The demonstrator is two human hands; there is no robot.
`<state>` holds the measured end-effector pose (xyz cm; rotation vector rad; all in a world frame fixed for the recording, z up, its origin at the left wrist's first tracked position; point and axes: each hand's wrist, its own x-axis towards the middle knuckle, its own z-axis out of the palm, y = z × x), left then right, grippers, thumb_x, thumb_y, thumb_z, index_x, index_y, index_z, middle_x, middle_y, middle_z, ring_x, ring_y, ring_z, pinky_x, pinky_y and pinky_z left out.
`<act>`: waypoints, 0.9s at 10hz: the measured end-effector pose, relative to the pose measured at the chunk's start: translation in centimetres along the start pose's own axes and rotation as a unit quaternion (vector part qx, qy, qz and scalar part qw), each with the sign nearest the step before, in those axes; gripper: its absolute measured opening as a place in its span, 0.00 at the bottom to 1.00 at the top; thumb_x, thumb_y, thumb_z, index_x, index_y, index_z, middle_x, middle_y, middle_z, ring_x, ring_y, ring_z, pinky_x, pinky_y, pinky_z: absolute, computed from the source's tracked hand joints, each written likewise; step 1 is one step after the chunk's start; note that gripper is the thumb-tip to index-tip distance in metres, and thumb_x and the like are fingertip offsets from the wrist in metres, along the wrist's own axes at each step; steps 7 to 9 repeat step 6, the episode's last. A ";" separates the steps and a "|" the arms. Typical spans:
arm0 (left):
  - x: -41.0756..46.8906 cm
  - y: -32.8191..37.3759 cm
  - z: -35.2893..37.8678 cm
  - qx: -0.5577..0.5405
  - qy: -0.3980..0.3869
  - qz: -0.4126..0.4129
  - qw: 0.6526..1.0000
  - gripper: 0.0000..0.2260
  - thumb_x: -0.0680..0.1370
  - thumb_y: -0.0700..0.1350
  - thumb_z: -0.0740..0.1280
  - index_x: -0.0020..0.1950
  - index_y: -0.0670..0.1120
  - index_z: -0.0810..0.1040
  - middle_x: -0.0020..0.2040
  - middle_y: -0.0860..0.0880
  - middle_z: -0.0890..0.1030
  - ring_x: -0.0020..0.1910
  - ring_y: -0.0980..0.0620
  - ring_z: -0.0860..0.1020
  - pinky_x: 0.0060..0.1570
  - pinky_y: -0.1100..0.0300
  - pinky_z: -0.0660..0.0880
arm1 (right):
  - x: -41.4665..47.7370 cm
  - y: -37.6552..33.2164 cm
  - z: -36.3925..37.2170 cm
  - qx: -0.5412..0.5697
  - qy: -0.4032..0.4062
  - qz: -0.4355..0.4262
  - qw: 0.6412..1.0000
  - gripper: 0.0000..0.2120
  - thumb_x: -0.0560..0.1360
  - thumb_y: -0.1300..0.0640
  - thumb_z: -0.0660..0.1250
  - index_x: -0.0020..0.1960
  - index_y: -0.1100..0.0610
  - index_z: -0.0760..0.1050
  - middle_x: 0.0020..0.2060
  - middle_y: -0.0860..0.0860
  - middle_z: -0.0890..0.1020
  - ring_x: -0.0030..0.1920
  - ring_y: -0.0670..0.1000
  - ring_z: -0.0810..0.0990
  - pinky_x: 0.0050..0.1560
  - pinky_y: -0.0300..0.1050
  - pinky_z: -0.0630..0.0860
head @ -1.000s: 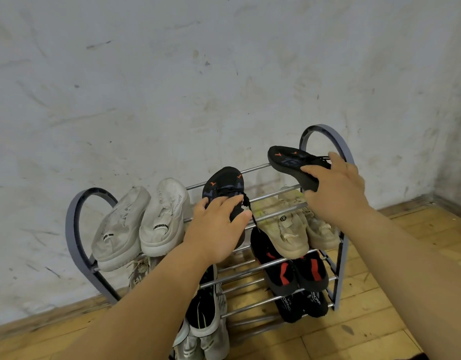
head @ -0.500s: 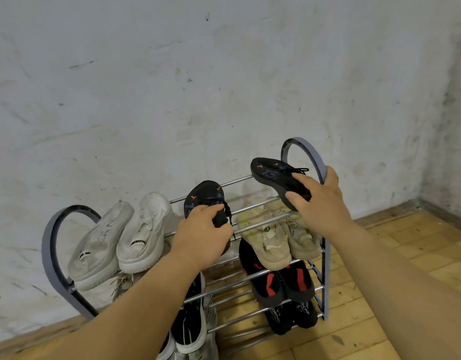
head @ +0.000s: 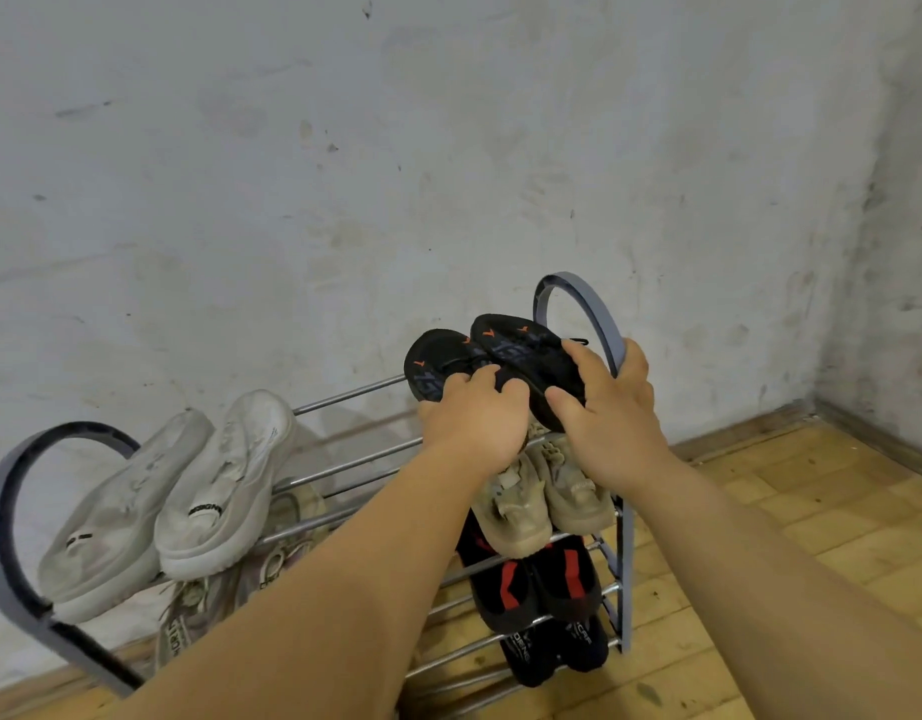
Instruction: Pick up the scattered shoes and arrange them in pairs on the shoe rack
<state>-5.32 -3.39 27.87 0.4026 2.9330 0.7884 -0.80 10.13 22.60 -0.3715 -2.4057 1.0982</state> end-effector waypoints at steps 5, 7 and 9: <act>1.3 0.0 0.0 -0.013 -0.021 0.016 1.000 0.05 0.83 0.44 0.57 0.55 0.46 0.71 0.69 0.44 0.69 0.69 0.39 0.65 0.64 0.35 0.66 | -1.7 -1.0 -0.7 -0.023 -0.086 0.024 0.996 0.40 0.77 0.52 0.61 0.83 0.43 0.45 0.79 0.51 0.31 0.80 0.62 0.42 0.79 0.62 0.51; 1.1 -1.8 0.0 -0.069 -0.018 0.015 0.997 0.28 0.75 0.63 0.57 0.73 0.54 0.68 0.73 0.47 0.67 0.73 0.38 0.64 0.69 0.38 0.63 | -2.4 -1.5 -1.1 -0.012 -0.084 0.032 0.996 0.42 0.74 0.47 0.63 0.82 0.41 0.46 0.80 0.48 0.33 0.80 0.60 0.42 0.79 0.61 0.52; 1.1 -1.8 0.0 -0.069 -0.018 0.015 0.997 0.28 0.75 0.63 0.57 0.73 0.54 0.68 0.73 0.47 0.67 0.73 0.38 0.64 0.69 0.38 0.63 | -2.4 -1.5 -1.1 -0.012 -0.084 0.032 0.996 0.42 0.74 0.47 0.63 0.82 0.41 0.46 0.80 0.48 0.33 0.80 0.60 0.42 0.79 0.61 0.52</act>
